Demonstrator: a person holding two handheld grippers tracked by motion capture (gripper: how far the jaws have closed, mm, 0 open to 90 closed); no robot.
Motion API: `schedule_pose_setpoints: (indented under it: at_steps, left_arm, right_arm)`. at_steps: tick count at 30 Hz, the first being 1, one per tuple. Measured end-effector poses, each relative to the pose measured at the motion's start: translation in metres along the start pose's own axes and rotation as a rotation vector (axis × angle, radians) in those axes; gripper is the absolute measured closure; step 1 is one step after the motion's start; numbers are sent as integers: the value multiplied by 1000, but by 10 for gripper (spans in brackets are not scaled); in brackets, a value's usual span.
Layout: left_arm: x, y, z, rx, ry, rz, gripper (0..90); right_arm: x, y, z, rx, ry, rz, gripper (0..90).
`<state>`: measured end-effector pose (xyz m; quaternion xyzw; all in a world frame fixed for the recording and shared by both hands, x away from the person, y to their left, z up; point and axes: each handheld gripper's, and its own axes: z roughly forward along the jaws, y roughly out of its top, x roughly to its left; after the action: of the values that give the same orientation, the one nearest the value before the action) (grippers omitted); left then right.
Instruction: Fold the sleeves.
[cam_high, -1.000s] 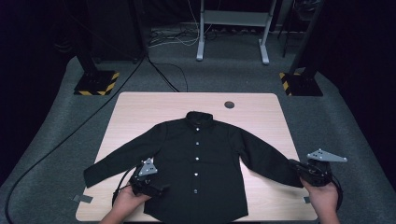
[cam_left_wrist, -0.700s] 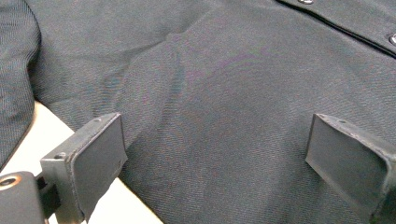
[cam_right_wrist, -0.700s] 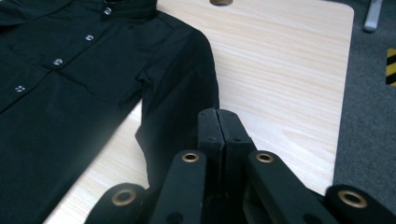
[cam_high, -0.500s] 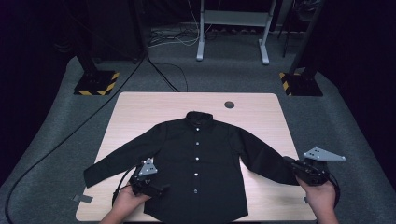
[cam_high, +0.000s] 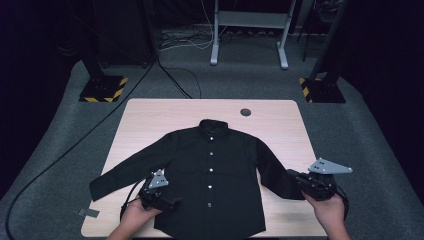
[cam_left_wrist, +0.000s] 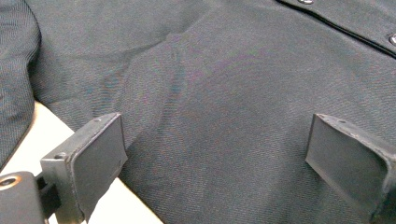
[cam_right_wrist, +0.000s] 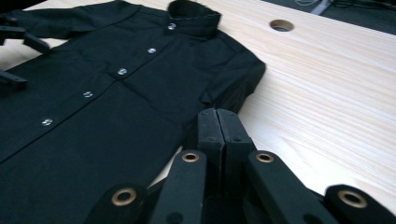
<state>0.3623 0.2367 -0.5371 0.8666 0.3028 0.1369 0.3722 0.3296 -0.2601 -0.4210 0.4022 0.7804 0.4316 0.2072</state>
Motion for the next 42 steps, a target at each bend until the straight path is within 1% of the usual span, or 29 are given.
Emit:
schedule_pose_setpoints:
  at_steps: [7, 14, 23, 30, 34, 38, 42]
  left_arm:
    - [0, 0, 0, 0, 0, 0, 48]
    - [0, 0, 0, 0, 0, 0, 48]
    - [0, 0, 0, 0, 0, 0, 48]
    - [0, 0, 0, 0, 0, 0, 49]
    - [0, 0, 0, 0, 0, 0, 49]
    - [0, 0, 0, 0, 0, 0, 48]
    - [0, 0, 0, 0, 0, 0, 48]
  right_arm:
    - [18, 0, 11, 10, 59, -24, 893]
    - [35, 3, 21, 4, 112, -46, 893]
    - [52, 4, 37, 24, 169, -67, 894]
    - [64, 4, 50, 36, 207, -84, 893]
    - [69, 4, 57, 48, 221, -94, 893]
    - [74, 3, 65, 72, 228, -106, 893]
    - [80, 1, 74, 94, 243, -112, 893]
